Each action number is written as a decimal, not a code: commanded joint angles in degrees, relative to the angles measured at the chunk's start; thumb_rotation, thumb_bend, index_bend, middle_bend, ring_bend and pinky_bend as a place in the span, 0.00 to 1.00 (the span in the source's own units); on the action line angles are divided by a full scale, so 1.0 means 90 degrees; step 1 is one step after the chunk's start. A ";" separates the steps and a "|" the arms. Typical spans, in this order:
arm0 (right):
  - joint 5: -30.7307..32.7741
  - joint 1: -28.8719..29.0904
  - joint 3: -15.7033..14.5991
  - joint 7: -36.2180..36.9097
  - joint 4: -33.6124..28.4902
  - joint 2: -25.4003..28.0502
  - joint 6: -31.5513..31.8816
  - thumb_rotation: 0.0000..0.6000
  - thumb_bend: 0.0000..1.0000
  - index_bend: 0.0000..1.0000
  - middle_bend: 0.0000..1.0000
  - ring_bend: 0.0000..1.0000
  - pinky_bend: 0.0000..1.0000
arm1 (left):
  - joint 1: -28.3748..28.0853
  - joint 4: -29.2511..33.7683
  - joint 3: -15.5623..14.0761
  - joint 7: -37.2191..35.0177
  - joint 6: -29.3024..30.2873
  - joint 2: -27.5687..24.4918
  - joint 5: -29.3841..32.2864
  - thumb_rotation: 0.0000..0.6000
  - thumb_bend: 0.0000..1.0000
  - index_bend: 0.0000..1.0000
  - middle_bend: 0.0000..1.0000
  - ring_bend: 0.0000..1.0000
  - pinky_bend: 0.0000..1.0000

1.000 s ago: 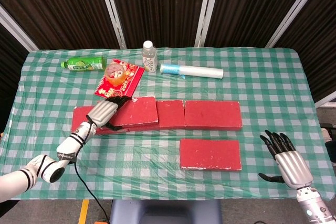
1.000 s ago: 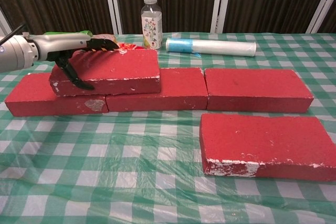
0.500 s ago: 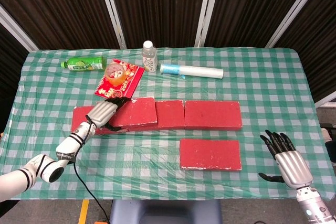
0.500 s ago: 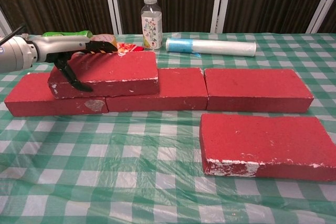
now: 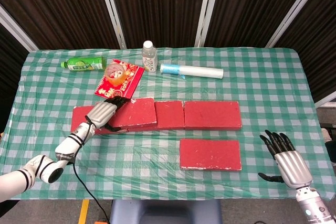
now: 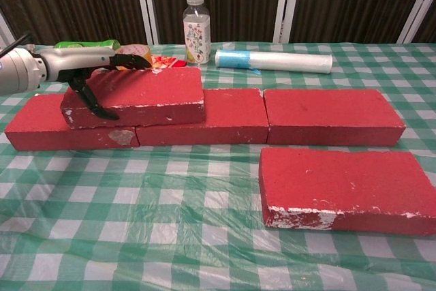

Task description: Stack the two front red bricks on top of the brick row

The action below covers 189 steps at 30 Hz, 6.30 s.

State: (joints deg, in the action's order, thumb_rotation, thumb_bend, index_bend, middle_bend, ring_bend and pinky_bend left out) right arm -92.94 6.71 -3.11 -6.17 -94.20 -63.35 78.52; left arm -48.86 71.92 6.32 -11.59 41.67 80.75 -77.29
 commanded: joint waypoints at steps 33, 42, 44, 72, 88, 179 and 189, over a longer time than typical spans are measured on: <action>-0.0221 0.0079 -0.0081 0.0135 0.0051 -0.0076 -0.0066 0.91 0.12 0.00 0.00 0.00 0.00 | 0.0707 0.0883 -0.0319 0.0583 0.1313 -0.0700 -0.0509 1.00 0.21 0.00 0.00 0.00 0.07; -0.0238 0.0603 -0.0075 0.0307 0.0229 -0.0717 -0.0945 0.92 0.12 0.00 0.00 0.00 0.00 | 0.2993 0.0974 -0.1502 0.1280 0.4184 -0.0742 -0.1393 1.00 0.22 0.00 0.00 0.00 0.06; -0.0138 0.0729 -0.0007 0.0241 0.0150 -0.0843 -0.1139 0.92 0.12 0.00 0.00 0.00 0.00 | 0.3269 0.0797 -0.1560 0.1191 0.4475 -0.0631 -0.1436 1.00 0.22 0.00 0.00 0.00 0.06; 0.2290 0.1966 0.0550 -0.1473 -0.0324 -0.1608 -0.3063 0.92 0.12 0.00 0.00 0.00 0.08 | 0.3468 0.0788 -0.1526 0.0403 0.4033 -0.0858 -0.1802 1.00 0.22 0.00 0.00 0.00 0.06; 0.2972 0.2134 0.0563 -0.1853 -0.0561 -0.1714 -0.2795 1.00 0.12 0.41 0.26 0.13 0.19 | 0.3437 0.0819 -0.1433 0.0427 0.3720 -0.0895 -0.1780 1.00 0.23 0.00 0.00 0.00 0.06; 0.3183 0.5105 0.1587 0.0312 0.2205 -0.2007 -0.4732 1.00 0.12 0.31 0.28 0.20 0.32 | 0.3647 0.0755 -0.0964 0.1241 0.3618 -0.0665 -0.1414 1.00 0.25 0.00 0.00 0.00 0.06; 0.3505 0.5194 0.1570 0.0058 0.2210 -0.2072 -0.4727 1.00 0.12 0.29 0.27 0.20 0.32 | 0.3617 0.0763 -0.0972 0.1114 0.3539 -0.0717 -0.1405 1.00 0.25 0.00 0.00 0.00 0.06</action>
State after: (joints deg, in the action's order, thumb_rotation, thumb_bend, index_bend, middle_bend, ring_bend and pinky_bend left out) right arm -61.59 53.36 11.06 -5.45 -74.28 -81.92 35.93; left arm -16.31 78.79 -2.42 -1.56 73.52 74.30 -89.93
